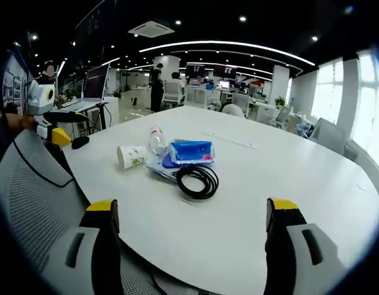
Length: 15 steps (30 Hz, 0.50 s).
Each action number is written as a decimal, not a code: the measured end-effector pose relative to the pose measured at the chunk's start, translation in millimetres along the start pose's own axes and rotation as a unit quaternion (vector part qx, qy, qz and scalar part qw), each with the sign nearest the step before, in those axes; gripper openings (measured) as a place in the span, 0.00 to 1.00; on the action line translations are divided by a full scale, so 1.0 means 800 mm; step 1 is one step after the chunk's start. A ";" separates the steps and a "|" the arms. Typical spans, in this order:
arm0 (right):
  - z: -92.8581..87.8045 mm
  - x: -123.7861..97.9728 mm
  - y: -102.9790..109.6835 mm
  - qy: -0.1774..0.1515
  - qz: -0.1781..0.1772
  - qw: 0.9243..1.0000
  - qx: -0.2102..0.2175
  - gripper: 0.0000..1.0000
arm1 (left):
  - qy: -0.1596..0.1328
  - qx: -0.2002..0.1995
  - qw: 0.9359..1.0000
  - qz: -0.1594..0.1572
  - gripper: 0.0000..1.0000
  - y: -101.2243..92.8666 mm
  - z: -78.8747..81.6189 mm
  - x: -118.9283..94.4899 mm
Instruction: Arrange the tabletop items into an orderly group along one side of the table until the central work area is clear of visible clutter.
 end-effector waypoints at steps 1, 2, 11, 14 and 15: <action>0.000 0.000 0.000 -0.001 0.000 1.000 0.000 1.00 | 0.000 0.000 1.000 0.000 0.97 0.001 0.000 0.000; 0.000 0.000 0.000 -0.002 0.000 1.000 0.001 1.00 | -0.001 0.000 1.000 0.001 0.97 0.001 -0.001 0.001; 0.001 0.000 0.001 -0.002 0.001 1.000 0.002 1.00 | -0.001 0.003 1.000 0.003 0.98 0.003 -0.002 0.001; 0.001 0.000 0.001 -0.002 0.002 1.000 0.003 1.00 | -0.002 0.004 1.000 0.003 0.98 0.002 -0.002 0.001; 0.001 0.000 0.001 -0.002 0.001 1.000 0.003 1.00 | -0.002 0.005 1.000 0.003 0.98 0.002 -0.002 0.001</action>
Point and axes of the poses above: the point that each gripper's makers call its tool centre point, and the gripper's own axes: x roughly forward along the fingers, y roughly to its left, z roughly out of its top, the point moved 5 cm from there along -x, roughly backward along the fingers, and after that the axes turned 5 degrees about y, right-handed, at the moved point
